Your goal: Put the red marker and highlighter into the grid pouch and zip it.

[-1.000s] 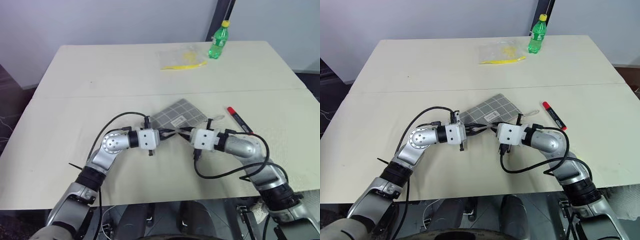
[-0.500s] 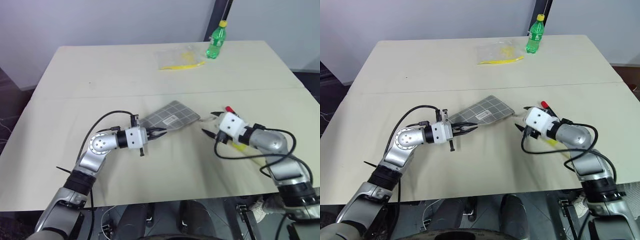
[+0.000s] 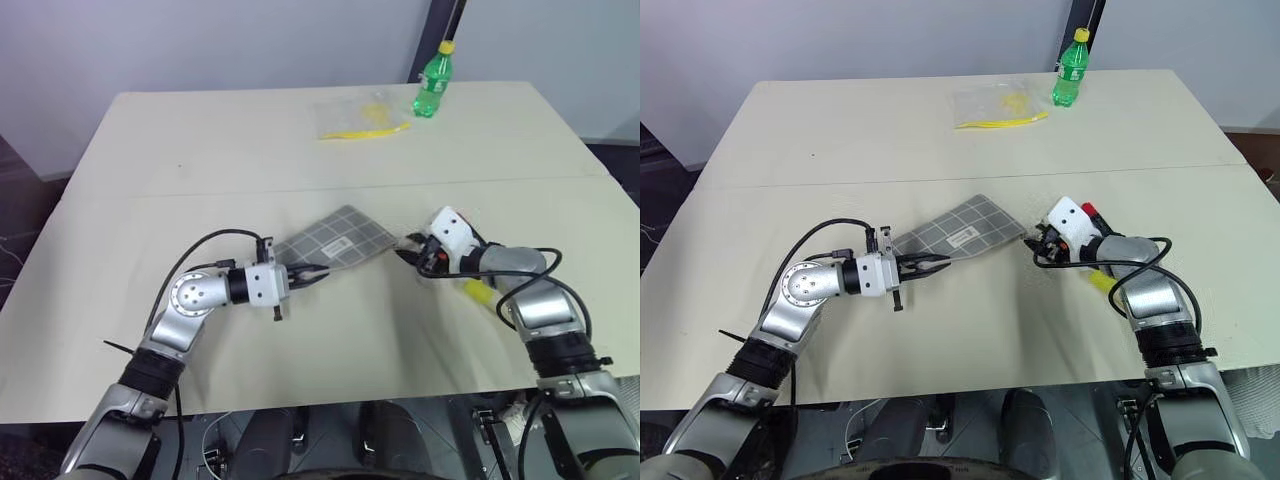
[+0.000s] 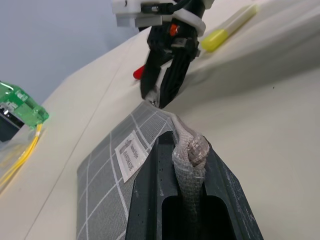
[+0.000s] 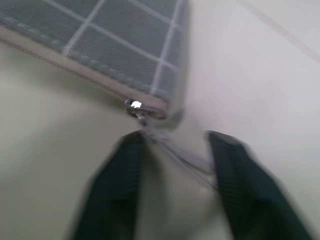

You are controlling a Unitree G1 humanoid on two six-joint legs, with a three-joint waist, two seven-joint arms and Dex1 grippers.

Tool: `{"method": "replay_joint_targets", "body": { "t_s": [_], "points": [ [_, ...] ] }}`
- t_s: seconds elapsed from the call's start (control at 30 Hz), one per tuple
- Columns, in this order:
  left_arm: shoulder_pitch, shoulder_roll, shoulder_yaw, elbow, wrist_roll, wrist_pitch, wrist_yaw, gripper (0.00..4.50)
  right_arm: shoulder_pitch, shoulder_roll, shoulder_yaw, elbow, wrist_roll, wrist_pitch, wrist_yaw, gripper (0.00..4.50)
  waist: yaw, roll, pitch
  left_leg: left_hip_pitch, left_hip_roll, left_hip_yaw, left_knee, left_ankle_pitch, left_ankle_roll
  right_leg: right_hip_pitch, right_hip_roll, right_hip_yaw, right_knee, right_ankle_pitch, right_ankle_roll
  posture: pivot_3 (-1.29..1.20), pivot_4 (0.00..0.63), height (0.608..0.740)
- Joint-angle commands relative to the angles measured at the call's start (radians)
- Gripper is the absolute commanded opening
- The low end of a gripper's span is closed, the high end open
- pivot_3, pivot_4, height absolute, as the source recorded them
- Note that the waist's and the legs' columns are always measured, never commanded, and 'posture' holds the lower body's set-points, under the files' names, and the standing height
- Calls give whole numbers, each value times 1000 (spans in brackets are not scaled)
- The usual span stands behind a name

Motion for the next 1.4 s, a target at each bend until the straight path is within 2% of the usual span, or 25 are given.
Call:
{"method": "replay_joint_targets", "body": {
  "t_s": [0.03, 0.23, 0.47, 0.63, 0.77, 0.9, 1.07, 1.23, 1.33, 1.4],
  "points": [
    [1, 9, 20, -32, 5, -13, 16, 0, 22, -21, 19, -42, 14, 32, 38, 41, 1, 0, 0, 0, 0, 0, 0, 0, 0, 0, 0, 0, 0, 0, 0, 0, 150, 740],
    [-8, -7, 16, -22, 20, -8, 41, 0, 64, -76, 26, -192, 24, 116, 67, 41, 3, 0, 0, 0, 0, 0, 0, 0, 0, 0, -1, 0, 0, 0, 0, 0, 150, 740],
    [-19, -48, -8, 22, 36, -34, 45, 0, 90, -15, 74, -418, 73, 264, 35, 41, 2, 0, 0, -1, 0, 0, -1, 0, 0, -1, -1, 0, 0, 0, 0, 0, 150, 740],
    [-61, -75, -13, 70, 59, -52, 50, 0, 101, 27, 127, -512, 83, 287, 15, 41, 5, 0, 0, -1, 0, 0, -1, 0, 0, -1, -1, 0, 0, 0, 0, 0, 150, 740],
    [-93, -86, -17, 134, 87, -82, 57, 0, 101, 6, 122, -583, 138, 266, 66, 41, 4, 0, 0, -1, 0, 0, -1, 0, 0, -1, 0, 0, -1, 0, 0, 0, 150, 740],
    [-118, -104, -23, 177, 106, -105, 61, 0, 96, -27, 146, -618, 136, 223, 96, 41, 4, 0, 0, -1, 0, 0, -1, 0, 0, -1, -1, 0, -1, 0, 0, 0, 150, 740],
    [-138, -129, -41, 222, 133, -132, 81, 0, 85, -12, 146, -662, 186, 248, 101, 41, 3, 0, 0, -1, 0, 0, -1, 0, 0, -1, -1, 0, -1, 0, 0, 0, 150, 740],
    [-142, -149, -40, 213, 128, -134, 95, 0, 122, -79, 208, -575, 39, 143, 63, 41, 4, 0, 0, -1, 0, 0, 0, 0, 0, -1, -1, 0, -2, 0, 0, 0, 150, 740],
    [-136, -148, -43, 211, 145, -155, 105, 0, 127, -65, 194, -568, 64, 156, 59, 41, 3, 0, 0, -1, 0, 0, -1, 0, 0, -1, -1, 0, -1, 0, 0, 0, 150, 740],
    [-132, -148, -43, 213, 148, -157, 106, 0, 120, -33, 156, -587, 135, 234, 55, 618, 3, 0, 0, -1, 0, 0, -1, 0, 0, -1, -1, 0, -1, 0, 0, 0, 150, 740]
  ]
}}
